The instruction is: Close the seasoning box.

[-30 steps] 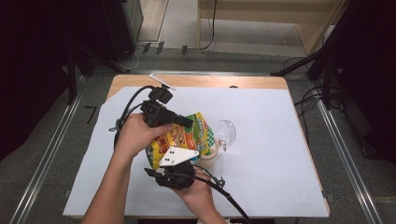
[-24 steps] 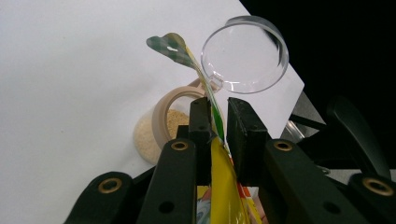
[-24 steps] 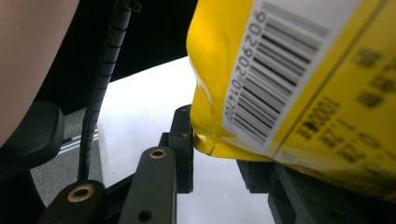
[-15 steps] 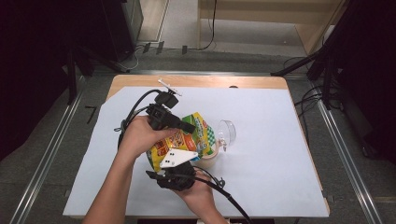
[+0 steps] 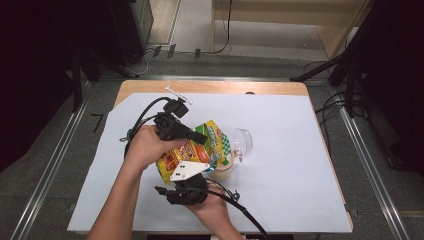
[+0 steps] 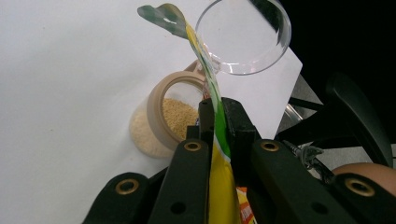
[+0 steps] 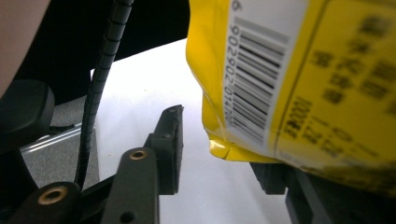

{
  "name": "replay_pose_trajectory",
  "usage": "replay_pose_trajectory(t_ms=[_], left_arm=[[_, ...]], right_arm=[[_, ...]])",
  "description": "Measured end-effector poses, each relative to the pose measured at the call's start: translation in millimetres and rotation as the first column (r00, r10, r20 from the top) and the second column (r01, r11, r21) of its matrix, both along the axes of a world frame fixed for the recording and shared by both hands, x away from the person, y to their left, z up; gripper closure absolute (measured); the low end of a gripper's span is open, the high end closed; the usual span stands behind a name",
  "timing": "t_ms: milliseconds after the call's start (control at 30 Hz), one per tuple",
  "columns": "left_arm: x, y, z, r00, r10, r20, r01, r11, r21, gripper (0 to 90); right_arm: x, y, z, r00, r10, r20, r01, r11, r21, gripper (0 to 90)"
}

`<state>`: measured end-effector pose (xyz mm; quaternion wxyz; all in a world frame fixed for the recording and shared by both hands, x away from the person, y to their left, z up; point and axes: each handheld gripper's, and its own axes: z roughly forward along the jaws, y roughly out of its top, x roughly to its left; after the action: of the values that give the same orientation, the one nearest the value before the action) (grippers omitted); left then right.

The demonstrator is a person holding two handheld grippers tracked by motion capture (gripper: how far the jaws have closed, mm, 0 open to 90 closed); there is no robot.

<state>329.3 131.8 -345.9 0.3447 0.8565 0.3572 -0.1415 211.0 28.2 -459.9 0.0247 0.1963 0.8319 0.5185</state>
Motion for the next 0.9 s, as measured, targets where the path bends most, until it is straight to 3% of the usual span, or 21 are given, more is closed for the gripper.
replay_pose_trajectory(t_ms=[300, 500, 600, 900], left_arm=[[-6.5, 19.1, 5.9, 0.9998, -0.006, 0.019, 0.006, 0.9994, -0.035, 89.0], [-8.4, 32.7, 3.3, 0.9999, -0.011, 0.004, 0.011, 0.9971, -0.075, 89.0], [-9.9, 38.4, 2.5, 1.0, -0.006, 0.0, 0.006, 0.9971, -0.076, 89.1], [-15.1, 47.6, 4.0, 0.9991, -0.022, 0.035, 0.025, 0.9961, -0.085, 89.4]], right_arm=[[1.4, 0.6, -2.5, 0.9999, 0.004, -0.015, -0.004, 1.0, 0.009, 52.9], [1.1, 1.4, -2.9, 0.9999, 0.01, -0.009, -0.01, 1.0, 0.0, 51.5], [0.7, 2.0, -3.0, 0.9999, 0.014, -0.007, -0.014, 1.0, -0.002, 51.8], [2.9, -0.7, -1.9, 1.0, -0.002, 0.008, 0.002, 1.0, 0.02, 49.5]])
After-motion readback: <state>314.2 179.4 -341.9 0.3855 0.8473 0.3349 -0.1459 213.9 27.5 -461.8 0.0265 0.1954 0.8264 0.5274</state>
